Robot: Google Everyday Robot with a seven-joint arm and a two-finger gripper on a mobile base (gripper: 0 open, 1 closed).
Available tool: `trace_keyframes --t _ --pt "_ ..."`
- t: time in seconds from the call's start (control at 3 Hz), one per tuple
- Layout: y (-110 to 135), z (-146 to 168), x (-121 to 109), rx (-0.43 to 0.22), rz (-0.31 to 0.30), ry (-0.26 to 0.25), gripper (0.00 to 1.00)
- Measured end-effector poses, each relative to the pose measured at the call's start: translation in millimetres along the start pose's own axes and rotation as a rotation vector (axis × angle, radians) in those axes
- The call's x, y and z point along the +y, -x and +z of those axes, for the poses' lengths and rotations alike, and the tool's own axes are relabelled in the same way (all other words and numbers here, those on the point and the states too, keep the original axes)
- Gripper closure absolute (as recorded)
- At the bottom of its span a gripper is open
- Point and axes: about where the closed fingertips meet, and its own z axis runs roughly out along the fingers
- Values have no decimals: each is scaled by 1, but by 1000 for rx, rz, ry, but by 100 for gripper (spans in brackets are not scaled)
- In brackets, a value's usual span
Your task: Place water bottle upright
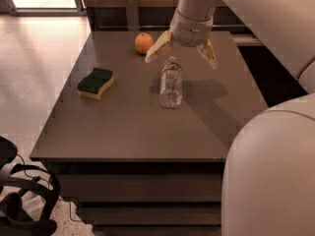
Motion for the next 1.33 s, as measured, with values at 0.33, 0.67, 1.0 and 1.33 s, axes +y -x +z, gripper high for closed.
trace_keyframes --t 0.33,0.67,1.0,1.33 --pt "-3 17 3 42 -10 19 0" --pt "-3 35 3 80 -14 22 0" --pt "1 46 3 77 -10 11 0" --pt "8 52 5 48 -26 -2 1"
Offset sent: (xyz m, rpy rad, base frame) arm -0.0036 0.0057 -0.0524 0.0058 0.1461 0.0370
